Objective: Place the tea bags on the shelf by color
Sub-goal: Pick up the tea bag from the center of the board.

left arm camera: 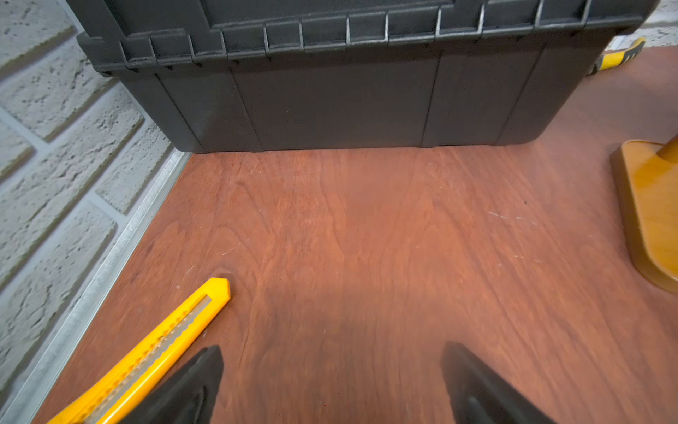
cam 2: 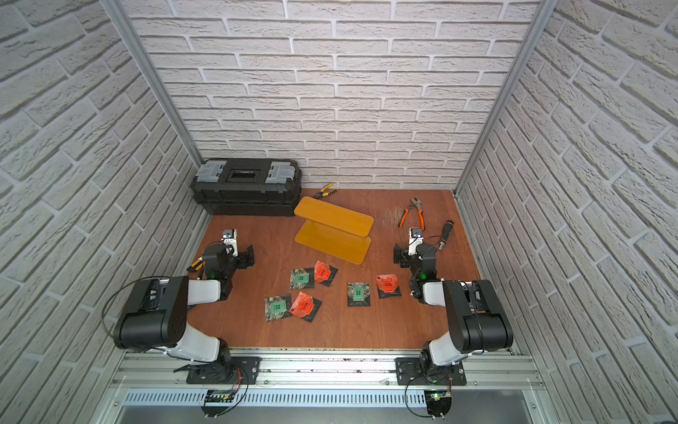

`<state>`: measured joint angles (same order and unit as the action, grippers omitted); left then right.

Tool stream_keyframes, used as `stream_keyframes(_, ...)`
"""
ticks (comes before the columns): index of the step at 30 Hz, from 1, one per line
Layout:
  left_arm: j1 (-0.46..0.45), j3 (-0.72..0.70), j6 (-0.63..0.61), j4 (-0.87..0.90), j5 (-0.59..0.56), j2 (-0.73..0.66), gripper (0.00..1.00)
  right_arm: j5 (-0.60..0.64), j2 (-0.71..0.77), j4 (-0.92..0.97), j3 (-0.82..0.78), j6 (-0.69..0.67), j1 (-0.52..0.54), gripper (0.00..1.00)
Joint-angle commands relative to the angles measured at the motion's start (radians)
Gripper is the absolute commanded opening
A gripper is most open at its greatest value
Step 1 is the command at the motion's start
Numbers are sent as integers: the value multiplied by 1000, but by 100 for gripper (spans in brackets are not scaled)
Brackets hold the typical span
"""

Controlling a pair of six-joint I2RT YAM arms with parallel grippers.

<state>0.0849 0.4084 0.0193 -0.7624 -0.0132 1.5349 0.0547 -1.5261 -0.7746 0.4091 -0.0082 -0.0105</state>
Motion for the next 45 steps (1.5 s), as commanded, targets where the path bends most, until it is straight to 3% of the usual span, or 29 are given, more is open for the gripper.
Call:
stream_keyframes(1, 4, 17, -2, -43, 10, 4, 98, -4, 7, -41, -1, -7, 1, 99)
stream_keyframes(7, 3, 14, -2, -44, 9, 3, 99, -7, 12, -50, -7, -7, 1, 99)
stream_keyframes(10, -1, 23, -2, -11, -8, -21, 99, -52, 58, 74, 43, -26, 3, 99)
stream_keyframes(12, -16, 71, 3, 138, -54, -83, 99, -40, 96, 209, 95, -13, 3, 99)
stream_keyframes(16, -17, 168, 98, 407, -127, -184, 99, -22, 158, 470, 195, 39, 3, 99)
stream_keyframes(24, -1, 92, 343, 517, -68, -419, 99, -19, 353, 810, 275, 208, 2, 99)
stream_keyframes(27, 16, 99, 444, 658, -74, -503, 99, -64, 407, 920, 292, 275, 1, 99)
stream_keyframes(30, 18, 110, 484, 783, -35, -570, 98, -205, 464, 943, 265, 290, 0, 99)
stream_keyframes(34, 14, 63, 493, 795, 186, -646, 99, -388, 527, 939, 224, 339, 2, 99)
stream_keyframes(38, -49, 47, 526, 834, 238, -686, 99, -486, 546, 975, 226, 376, 14, 99)
stream_keyframes(45, -279, 69, 541, 919, 163, -670, 99, -506, 577, 1049, 236, 369, 141, 99)
